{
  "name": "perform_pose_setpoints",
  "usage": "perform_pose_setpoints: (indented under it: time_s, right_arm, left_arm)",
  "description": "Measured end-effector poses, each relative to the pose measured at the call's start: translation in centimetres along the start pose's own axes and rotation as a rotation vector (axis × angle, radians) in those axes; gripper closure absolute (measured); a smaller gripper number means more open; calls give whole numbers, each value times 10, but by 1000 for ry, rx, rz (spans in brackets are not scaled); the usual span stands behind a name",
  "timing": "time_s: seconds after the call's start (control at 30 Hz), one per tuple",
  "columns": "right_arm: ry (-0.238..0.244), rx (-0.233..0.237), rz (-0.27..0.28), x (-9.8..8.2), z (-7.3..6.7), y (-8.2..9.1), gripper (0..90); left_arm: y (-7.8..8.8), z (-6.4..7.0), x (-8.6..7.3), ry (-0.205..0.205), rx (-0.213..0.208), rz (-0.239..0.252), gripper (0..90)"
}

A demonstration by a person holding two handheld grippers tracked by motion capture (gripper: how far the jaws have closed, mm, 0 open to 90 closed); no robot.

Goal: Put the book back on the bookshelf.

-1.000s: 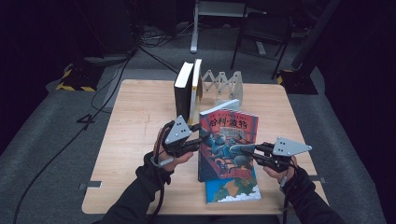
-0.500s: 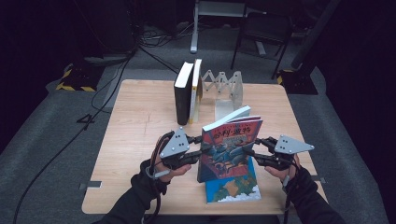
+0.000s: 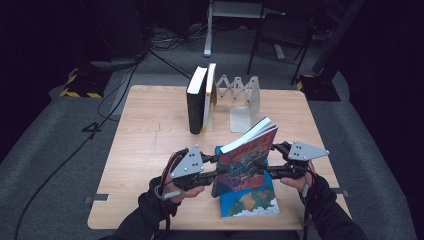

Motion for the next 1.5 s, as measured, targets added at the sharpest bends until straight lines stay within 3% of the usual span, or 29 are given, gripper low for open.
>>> perform_pose_setpoints:
  time_s: [0.17, 0.23, 0.3, 0.37, 0.47, 0.53, 0.6, 0.67, 0.7, 0.73, 0.8, 0.93, 1.03, 1.23, 1.33, 1.5]
  right_arm:
    - [-11, 18, 3, 1, 0, 0, 337]
    - [-12, 13, 1, 1, 1, 1, 303]
    - [-32, 6, -36, -5, 6, -1, 242]
    - [-42, 48, -55, -9, 5, -3, 223]
    - [-24, 65, -64, -7, 1, -6, 264]
    - [-3, 80, -66, -6, -4, -7, 325]
    - [2, 69, -67, -5, -6, -9, 325]
    - [8, 58, -69, -4, -6, -8, 349]
    - [8, 58, -69, -4, -6, -8, 349]
    - [6, 57, -66, -5, -6, -7, 371]
    - [11, 54, -60, -5, -6, -5, 380]
    - [19, 35, -56, -6, -8, -3, 404]
    - [15, 32, -52, -6, -8, -2, 405]
    - [19, 15, -53, -7, -8, -1, 413]
    - [21, 11, -51, -7, -8, -1, 420]
    - [22, -1, -58, -7, -8, -1, 431]
  left_arm:
    - [2, 4, -2, -4, -16, 1, 672]
    - [3, 5, -3, -9, -24, 2, 679]
    - [6, 11, -4, -30, -54, 4, 686]
    - [6, 15, -4, -47, -61, 1, 693]
    - [6, 14, -4, -43, -49, -1, 691]
    - [6, 11, -5, -17, -51, 10, 688]
    - [5, 10, -7, -11, -57, 6, 682]
    - [-5, 11, -17, -37, -30, -72, 655]
    - [-5, 11, -17, -37, -30, -72, 642]
    - [-13, 12, -24, -40, -22, -102, 642]
    - [-21, 13, -29, -19, -37, -114, 624]
    - [-36, 11, -38, -11, 6, -141, 619]
    - [-43, 11, -43, -3, 14, -155, 617]
    - [-54, 9, -44, 55, 33, -110, 575]
    - [-53, 5, -38, 62, 40, -80, 550]
    - [-45, 2, -20, 64, 61, -17, 632]
Point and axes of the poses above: each handheld gripper's, and its own axes: y roughly backward along the jaws, x roughly out of its top, z roughly to its right, the point moved 9 cm from there along -y, roughly forward along the jaws, and after that the axes turned 10 degrees about -z, right-handed, at the moved point
